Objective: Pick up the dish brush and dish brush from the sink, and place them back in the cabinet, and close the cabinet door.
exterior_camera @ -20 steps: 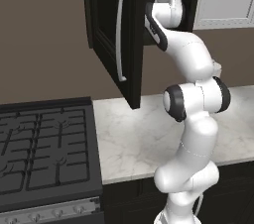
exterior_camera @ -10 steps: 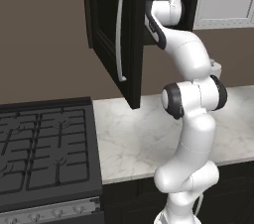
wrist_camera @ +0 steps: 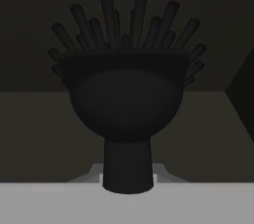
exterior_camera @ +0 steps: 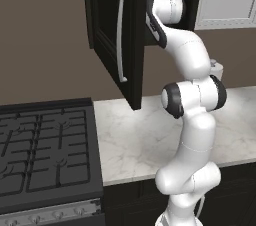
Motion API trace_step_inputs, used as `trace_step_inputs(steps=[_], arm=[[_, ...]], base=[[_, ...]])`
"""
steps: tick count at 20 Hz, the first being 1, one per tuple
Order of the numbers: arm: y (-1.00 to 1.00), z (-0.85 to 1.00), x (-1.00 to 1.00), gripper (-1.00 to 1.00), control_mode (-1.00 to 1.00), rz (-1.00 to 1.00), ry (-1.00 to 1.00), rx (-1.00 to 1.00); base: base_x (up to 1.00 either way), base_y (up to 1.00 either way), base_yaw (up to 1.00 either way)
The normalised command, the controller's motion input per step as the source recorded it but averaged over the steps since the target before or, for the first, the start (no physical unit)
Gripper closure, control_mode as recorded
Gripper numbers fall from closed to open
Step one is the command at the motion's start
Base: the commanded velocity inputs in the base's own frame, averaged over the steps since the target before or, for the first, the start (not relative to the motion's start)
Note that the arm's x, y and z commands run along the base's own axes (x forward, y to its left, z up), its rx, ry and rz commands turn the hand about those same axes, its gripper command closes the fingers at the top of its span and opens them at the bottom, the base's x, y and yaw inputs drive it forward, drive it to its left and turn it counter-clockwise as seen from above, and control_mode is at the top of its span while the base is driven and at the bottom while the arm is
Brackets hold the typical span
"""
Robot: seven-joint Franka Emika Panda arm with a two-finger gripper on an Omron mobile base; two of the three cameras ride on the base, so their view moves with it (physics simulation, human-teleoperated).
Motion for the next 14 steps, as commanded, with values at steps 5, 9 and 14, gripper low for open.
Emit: trace_step_inputs(steps=[5,9,14], arm=[[0.00,-0.11,0.14,1.00,-1.00,0.00,0.00,0.00],[0.00,0.00,0.00,1.00,-1.00,0.00,0.00,0.00],[0.00,0.00,0.00,1.00,-1.00,0.00,0.00,0.00]], base=[[0.00,0.00,0.00],[0.00,0.00,0.00],[0.00,0.00,0.00]])
